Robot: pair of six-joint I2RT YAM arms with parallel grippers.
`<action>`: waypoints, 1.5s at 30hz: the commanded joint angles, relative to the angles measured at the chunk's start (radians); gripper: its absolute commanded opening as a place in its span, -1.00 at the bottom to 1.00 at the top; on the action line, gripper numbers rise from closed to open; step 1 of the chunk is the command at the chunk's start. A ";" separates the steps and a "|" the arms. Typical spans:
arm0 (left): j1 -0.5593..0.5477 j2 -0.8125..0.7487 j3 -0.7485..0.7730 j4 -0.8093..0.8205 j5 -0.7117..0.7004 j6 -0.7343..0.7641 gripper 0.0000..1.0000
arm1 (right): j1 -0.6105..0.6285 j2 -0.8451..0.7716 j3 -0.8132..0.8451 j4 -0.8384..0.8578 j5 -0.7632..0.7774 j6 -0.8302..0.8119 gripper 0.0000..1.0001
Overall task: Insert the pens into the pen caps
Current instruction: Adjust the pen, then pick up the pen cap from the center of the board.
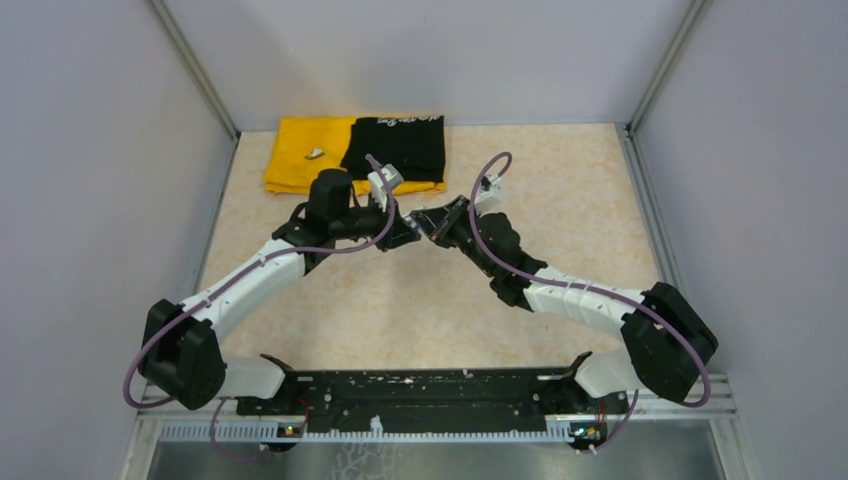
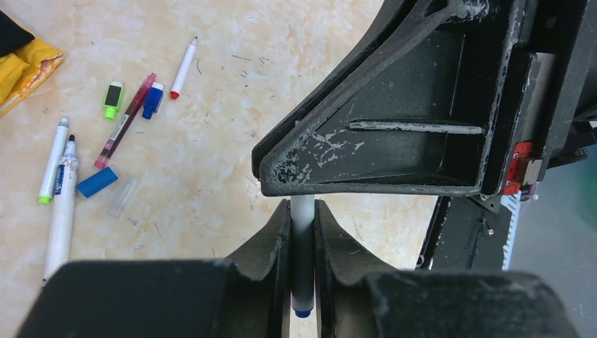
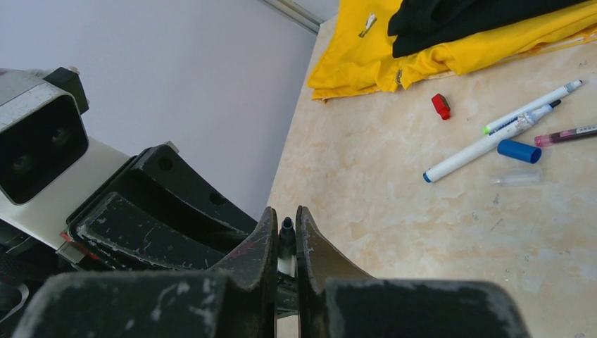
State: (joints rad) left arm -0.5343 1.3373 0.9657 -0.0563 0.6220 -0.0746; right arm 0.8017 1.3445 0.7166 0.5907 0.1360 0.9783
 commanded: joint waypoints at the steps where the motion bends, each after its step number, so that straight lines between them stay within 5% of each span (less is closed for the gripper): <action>1: -0.001 0.010 0.016 0.012 0.032 0.013 -0.75 | -0.003 -0.045 0.031 0.039 0.003 -0.019 -1.00; 4: -0.001 0.012 0.020 0.007 0.002 0.009 -0.99 | -0.003 -0.045 0.029 0.039 -0.006 -0.035 -0.99; 9: -0.001 0.014 0.035 -0.019 -0.053 0.006 -1.00 | -0.004 -0.063 0.032 0.022 -0.010 -0.096 -0.34; 13: 0.001 -0.004 0.026 -0.009 -0.074 0.005 -1.00 | -0.004 -0.092 0.030 -0.005 0.004 -0.157 -0.15; 26: 0.001 -0.164 -0.045 -0.002 -0.290 0.014 -1.00 | -0.007 -0.281 -0.030 -0.252 0.182 -0.382 -0.03; 32: 0.001 -0.242 -0.104 -0.005 -0.341 -0.003 -1.00 | -0.009 -0.282 0.019 -0.398 0.066 -0.580 0.01; 37: 0.002 -0.328 -0.164 0.026 -0.509 -0.042 -1.00 | -0.041 -0.177 0.150 -0.618 0.051 -0.635 0.04; 45: 0.001 -0.419 -0.189 0.027 -0.745 -0.029 -1.00 | -0.081 0.099 0.382 -0.788 -0.197 -0.776 0.04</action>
State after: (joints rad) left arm -0.5343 0.9615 0.7868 -0.0620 0.0212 -0.1047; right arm 0.7406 1.3373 0.9771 -0.1013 0.0994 0.3004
